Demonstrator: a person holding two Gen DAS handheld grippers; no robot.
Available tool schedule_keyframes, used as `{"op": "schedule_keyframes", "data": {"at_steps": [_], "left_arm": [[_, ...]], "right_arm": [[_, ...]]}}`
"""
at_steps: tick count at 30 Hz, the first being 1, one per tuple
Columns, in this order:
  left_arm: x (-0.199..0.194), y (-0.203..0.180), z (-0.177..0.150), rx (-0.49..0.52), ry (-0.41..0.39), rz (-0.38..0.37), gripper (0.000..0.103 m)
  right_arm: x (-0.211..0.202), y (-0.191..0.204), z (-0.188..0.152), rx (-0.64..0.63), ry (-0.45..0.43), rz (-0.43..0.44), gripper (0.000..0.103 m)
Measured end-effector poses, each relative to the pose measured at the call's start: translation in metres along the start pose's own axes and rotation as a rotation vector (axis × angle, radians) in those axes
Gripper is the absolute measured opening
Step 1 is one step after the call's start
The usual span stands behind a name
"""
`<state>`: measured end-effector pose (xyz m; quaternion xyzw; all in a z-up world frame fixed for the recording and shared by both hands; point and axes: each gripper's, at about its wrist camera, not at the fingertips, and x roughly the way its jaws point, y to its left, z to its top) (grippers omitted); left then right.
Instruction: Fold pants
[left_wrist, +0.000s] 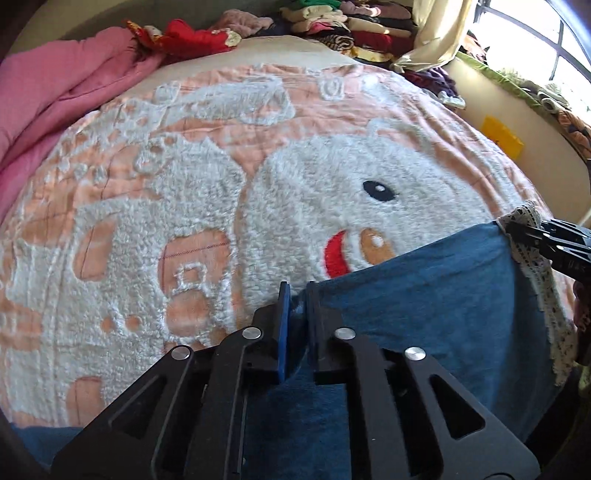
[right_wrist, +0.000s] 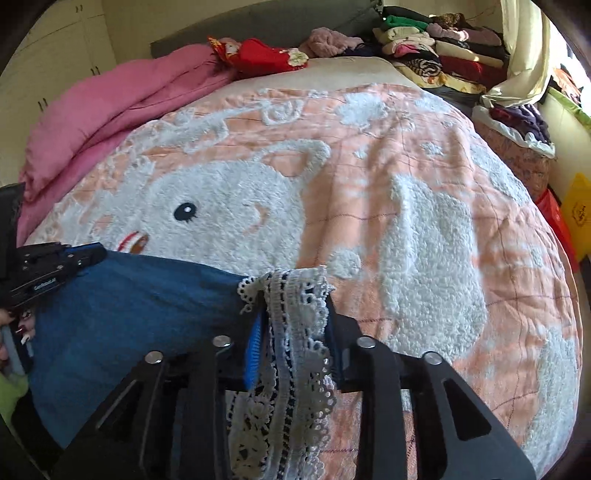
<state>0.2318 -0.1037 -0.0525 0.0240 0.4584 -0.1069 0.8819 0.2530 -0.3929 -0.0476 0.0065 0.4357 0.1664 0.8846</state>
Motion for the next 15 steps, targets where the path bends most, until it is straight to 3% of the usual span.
{"op": "schedule_keyframes", "data": {"at_steps": [5, 7, 11, 15], "left_arm": [[-0.018, 0.009, -0.003, -0.022, -0.029, 0.041, 0.025], [-0.033, 0.013, -0.006, -0.036, -0.051, 0.051, 0.031], [-0.069, 0.018, -0.014, -0.039, -0.102, 0.078, 0.059], [-0.105, 0.025, -0.028, -0.056, -0.151, 0.101, 0.077]], "right_arm": [[-0.018, -0.001, -0.006, -0.026, -0.096, -0.17, 0.062], [-0.027, -0.002, -0.008, -0.012, -0.128, -0.209, 0.065], [-0.051, -0.001, -0.01, 0.015, -0.221, -0.267, 0.084], [-0.074, 0.01, -0.013, 0.021, -0.29, -0.259, 0.084]]}}
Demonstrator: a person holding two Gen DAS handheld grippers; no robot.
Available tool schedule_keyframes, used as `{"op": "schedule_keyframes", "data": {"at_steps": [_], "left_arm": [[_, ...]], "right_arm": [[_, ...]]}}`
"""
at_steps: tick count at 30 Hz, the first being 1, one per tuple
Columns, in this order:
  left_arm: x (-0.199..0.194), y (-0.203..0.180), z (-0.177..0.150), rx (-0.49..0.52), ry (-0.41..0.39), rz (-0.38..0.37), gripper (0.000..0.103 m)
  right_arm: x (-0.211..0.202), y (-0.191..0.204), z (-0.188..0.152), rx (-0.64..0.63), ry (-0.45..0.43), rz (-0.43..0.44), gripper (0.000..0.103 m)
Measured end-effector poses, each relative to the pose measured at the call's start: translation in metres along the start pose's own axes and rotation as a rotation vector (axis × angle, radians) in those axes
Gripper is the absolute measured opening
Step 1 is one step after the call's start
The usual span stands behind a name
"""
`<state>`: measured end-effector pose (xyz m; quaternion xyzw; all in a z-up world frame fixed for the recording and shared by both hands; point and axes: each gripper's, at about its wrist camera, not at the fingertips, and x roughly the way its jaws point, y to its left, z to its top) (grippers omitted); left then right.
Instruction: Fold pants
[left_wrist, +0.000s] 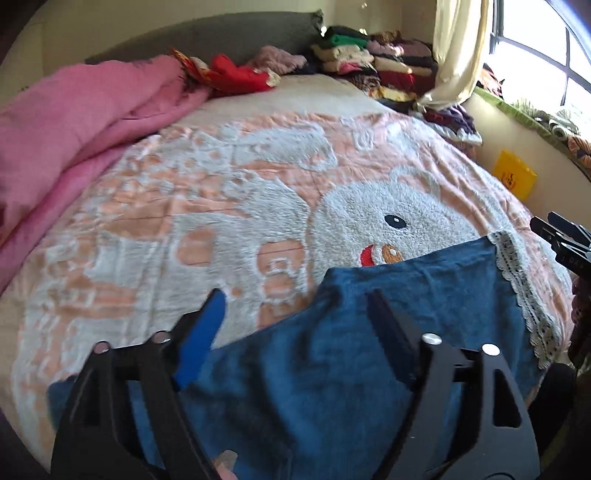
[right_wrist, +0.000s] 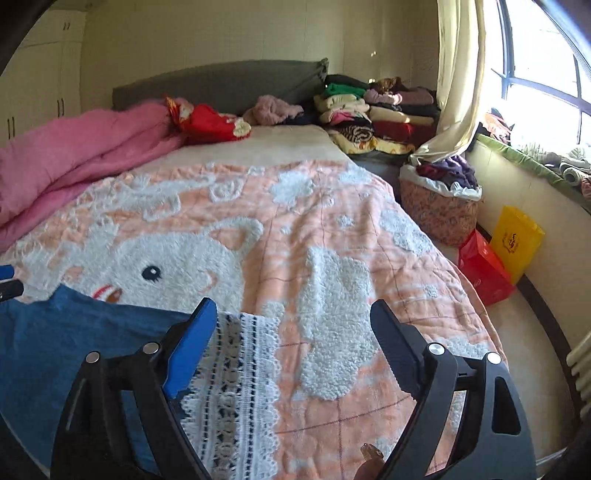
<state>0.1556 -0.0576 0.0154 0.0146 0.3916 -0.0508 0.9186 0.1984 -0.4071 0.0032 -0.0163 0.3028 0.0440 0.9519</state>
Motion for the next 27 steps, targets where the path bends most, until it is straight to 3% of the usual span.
{"op": "schedule_keyframes", "data": {"at_steps": [5, 13, 14, 15, 27], "left_arm": [[-0.03, 0.016, -0.013, -0.019, -0.029, 0.023, 0.086], [-0.069, 0.043, -0.03, -0.074, -0.051, 0.054, 0.089], [-0.072, 0.045, -0.033, -0.078, -0.052, 0.055, 0.089], [-0.075, 0.048, -0.037, -0.08, -0.048, 0.057, 0.089], [-0.079, 0.057, -0.087, -0.103, 0.018, 0.03, 0.089]], "right_arm": [[-0.023, 0.017, 0.001, -0.017, -0.026, 0.048, 0.084], [-0.051, 0.044, -0.004, -0.023, -0.018, 0.122, 0.085], [-0.054, 0.048, -0.006, -0.029, -0.015, 0.126, 0.093], [-0.057, 0.051, -0.008, -0.031, -0.009, 0.137, 0.098], [-0.083, 0.085, -0.036, -0.034, 0.061, 0.221, 0.098]]}}
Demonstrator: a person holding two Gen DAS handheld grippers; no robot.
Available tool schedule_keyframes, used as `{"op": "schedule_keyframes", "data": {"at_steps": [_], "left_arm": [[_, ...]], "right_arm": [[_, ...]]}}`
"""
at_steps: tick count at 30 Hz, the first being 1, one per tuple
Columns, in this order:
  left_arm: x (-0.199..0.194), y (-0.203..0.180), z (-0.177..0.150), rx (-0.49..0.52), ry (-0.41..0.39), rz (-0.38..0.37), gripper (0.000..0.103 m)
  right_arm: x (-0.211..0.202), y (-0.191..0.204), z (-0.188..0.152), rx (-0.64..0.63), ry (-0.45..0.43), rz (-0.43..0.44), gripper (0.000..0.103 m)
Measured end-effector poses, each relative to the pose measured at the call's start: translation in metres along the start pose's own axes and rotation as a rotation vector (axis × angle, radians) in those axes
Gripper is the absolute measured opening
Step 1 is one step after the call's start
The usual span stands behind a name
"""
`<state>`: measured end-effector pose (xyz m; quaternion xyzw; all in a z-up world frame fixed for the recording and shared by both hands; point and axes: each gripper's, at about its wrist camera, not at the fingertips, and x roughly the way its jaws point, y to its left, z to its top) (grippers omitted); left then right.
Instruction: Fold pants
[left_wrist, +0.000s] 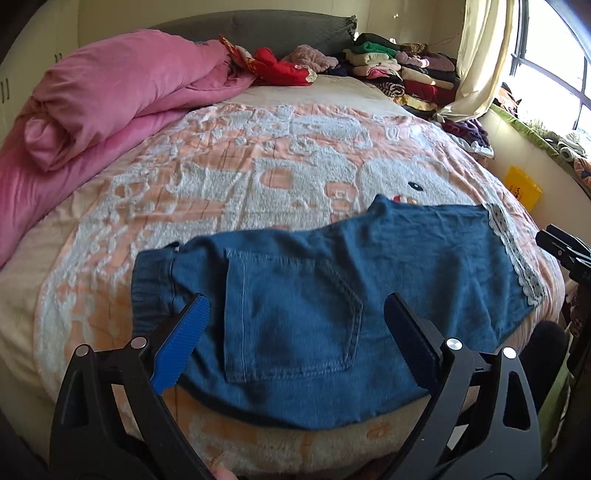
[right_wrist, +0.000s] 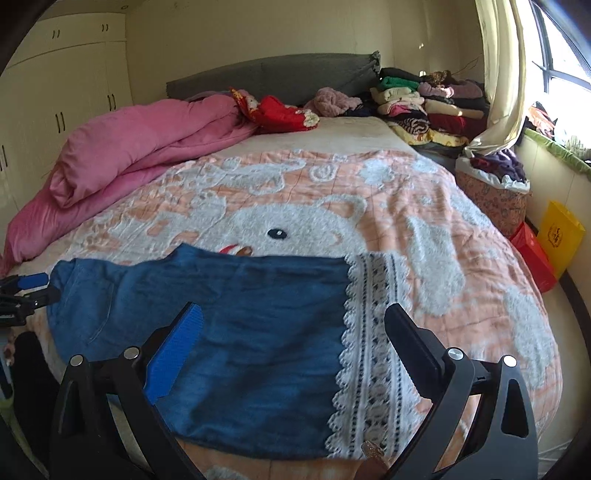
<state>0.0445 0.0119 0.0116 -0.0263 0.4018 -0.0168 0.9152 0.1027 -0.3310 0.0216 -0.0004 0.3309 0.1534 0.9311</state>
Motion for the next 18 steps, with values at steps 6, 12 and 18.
{"op": "schedule_keyframes", "data": {"at_steps": [6, 12, 18], "left_arm": [[0.022, 0.0, -0.013, 0.034, 0.076, 0.059, 0.089], [0.044, 0.019, -0.028, -0.016, 0.146, 0.056, 0.089], [0.048, 0.026, -0.031, -0.031, 0.139, 0.03, 0.089]], "right_arm": [[0.009, 0.013, -0.014, -0.021, 0.082, 0.01, 0.098], [0.033, 0.014, -0.031, -0.012, 0.211, 0.005, 0.098], [0.057, -0.013, -0.053, 0.069, 0.351, -0.05, 0.098]]}}
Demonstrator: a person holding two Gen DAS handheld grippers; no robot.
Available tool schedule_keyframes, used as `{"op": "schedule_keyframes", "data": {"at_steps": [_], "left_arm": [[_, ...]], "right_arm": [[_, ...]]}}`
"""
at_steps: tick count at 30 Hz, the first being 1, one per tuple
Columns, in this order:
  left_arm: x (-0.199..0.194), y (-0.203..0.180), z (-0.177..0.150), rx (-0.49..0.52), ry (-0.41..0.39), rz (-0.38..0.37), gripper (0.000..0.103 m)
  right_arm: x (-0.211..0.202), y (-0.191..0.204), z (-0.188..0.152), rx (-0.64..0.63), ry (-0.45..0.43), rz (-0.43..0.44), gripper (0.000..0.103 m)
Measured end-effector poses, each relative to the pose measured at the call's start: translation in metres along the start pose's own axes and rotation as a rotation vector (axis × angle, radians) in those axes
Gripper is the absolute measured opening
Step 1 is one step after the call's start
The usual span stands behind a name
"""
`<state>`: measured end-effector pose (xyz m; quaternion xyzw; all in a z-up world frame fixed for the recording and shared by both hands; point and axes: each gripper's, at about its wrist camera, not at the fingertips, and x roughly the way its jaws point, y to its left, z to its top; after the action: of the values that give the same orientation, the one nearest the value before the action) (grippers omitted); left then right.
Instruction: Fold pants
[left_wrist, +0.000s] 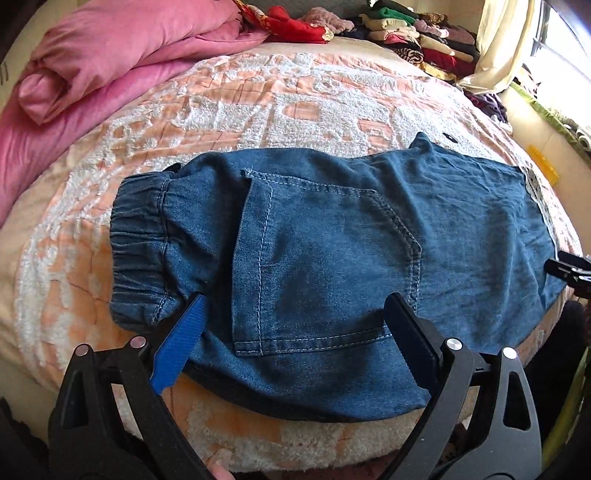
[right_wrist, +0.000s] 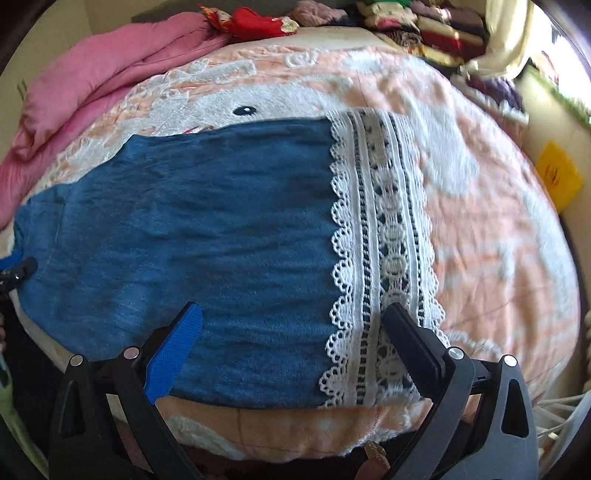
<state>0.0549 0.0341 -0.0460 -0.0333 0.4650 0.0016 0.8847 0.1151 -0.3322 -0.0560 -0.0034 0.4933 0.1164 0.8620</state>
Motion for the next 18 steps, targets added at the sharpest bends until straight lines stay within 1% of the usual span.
{"op": "schedule_keyframes", "data": {"at_steps": [5, 8, 12, 18], "left_arm": [[-0.004, 0.0, 0.001, -0.021, -0.005, -0.015, 0.089], [-0.013, 0.0, 0.003, -0.039, -0.014, -0.06, 0.089], [-0.025, -0.004, 0.008, -0.037, -0.04, -0.065, 0.089], [-0.044, -0.017, 0.015, -0.009, -0.086, -0.062, 0.091]], "right_arm": [[-0.001, 0.003, -0.002, -0.004, -0.005, -0.001, 0.098], [-0.009, 0.003, 0.0, -0.002, -0.028, 0.01, 0.098], [-0.027, 0.003, 0.002, 0.012, -0.08, 0.045, 0.098], [-0.052, 0.003, 0.002, 0.014, -0.145, 0.042, 0.098]]}}
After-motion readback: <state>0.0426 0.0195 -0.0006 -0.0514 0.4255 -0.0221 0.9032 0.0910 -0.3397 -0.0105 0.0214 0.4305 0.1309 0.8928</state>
